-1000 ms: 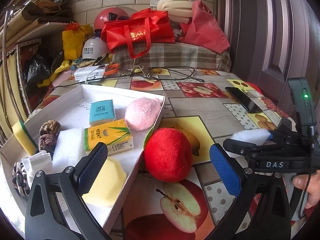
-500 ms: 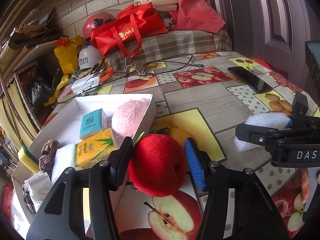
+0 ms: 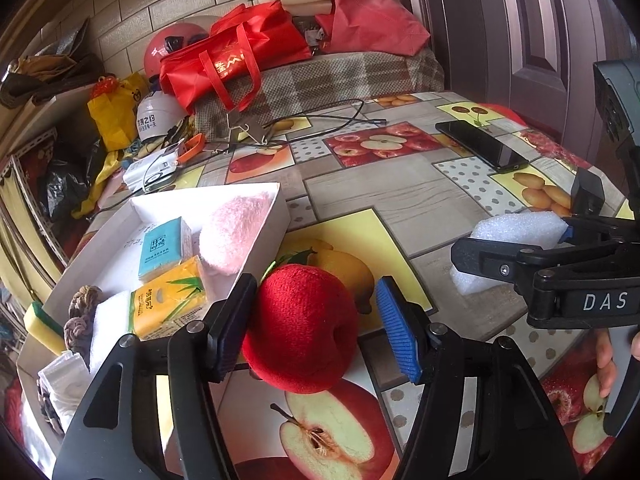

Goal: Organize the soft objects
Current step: 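Grasp the red plush apple with left tool while right tool grasps white foam strip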

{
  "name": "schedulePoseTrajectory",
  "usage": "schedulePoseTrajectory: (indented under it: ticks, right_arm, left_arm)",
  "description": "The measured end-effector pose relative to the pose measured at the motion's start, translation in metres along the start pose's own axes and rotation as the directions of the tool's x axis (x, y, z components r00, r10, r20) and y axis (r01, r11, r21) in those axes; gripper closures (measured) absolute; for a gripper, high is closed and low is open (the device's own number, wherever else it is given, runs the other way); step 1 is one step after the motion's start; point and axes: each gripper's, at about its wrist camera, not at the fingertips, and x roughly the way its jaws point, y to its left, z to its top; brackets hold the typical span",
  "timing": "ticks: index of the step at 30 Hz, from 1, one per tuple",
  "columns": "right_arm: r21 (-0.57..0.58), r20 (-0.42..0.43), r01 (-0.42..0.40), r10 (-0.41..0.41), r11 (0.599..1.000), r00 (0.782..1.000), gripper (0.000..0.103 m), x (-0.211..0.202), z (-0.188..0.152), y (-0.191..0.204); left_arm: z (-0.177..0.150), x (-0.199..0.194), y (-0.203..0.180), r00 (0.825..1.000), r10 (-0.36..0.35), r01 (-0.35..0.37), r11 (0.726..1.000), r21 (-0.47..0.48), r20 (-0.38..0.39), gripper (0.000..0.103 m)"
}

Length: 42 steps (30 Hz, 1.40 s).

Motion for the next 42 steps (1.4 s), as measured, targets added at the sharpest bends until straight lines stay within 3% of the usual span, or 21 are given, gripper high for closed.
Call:
schedulePoseTrajectory:
  ticks: [9, 13, 18, 21, 25, 28, 32, 34, 42]
  right_arm:
    - [-0.001, -0.001, 0.001, -0.001, 1.0, 1.0, 0.015, 0.0, 0.0, 0.0]
    - [0.001, 0.0, 0.0, 0.0, 1.0, 1.0, 0.015, 0.0, 0.0, 0.0]
    - [0.005, 0.001, -0.002, 0.002, 1.0, 1.0, 0.015, 0.001, -0.002, -0.001]
    - [0.008, 0.001, -0.004, 0.004, 1.0, 1.0, 0.015, 0.001, -0.002, -0.001]
    - [0.022, 0.002, -0.014, 0.014, 1.0, 1.0, 0.015, 0.0, -0.003, -0.004]
    - [0.02, 0.003, -0.012, 0.012, 1.0, 1.0, 0.015, -0.001, -0.003, -0.004]
    - [0.052, 0.015, -0.01, 0.009, 0.999, 1.0, 0.015, -0.003, -0.003, -0.009]
    - [0.064, 0.02, -0.012, 0.011, 0.998, 1.0, 0.015, -0.004, -0.003, -0.012]
    - [0.059, 0.017, -0.006, 0.005, 0.998, 1.0, 0.015, -0.004, -0.002, -0.008]
  left_arm:
    - [-0.001, 0.0, 0.008, 1.0, -0.011, 0.011, 0.999, -0.046, -0.002, 0.041]
    - [-0.002, -0.007, 0.011, 0.995, -0.09, 0.092, 0.994, -0.05, 0.038, 0.042]
    - [-0.005, -0.024, -0.003, 0.972, -0.217, 0.214, 0.976, 0.039, 0.088, 0.046]
    - [-0.009, -0.038, -0.009, 0.939, -0.323, 0.316, 0.946, 0.076, 0.116, 0.05]
    - [-0.014, -0.056, -0.003, 0.934, -0.301, 0.294, 0.954, 0.063, 0.191, 0.05]
    - [-0.013, -0.047, 0.002, 0.949, -0.28, 0.278, 0.96, 0.032, 0.143, 0.05]
    - [-0.014, -0.03, -0.001, 0.935, -0.353, 0.352, 0.936, 0.011, 0.027, 0.05]
    - [-0.014, -0.023, -0.008, 0.938, -0.346, 0.346, 0.938, 0.029, -0.015, 0.049]
    - [-0.006, -0.006, -0.019, 0.948, -0.314, 0.316, 0.948, 0.03, -0.053, 0.04]
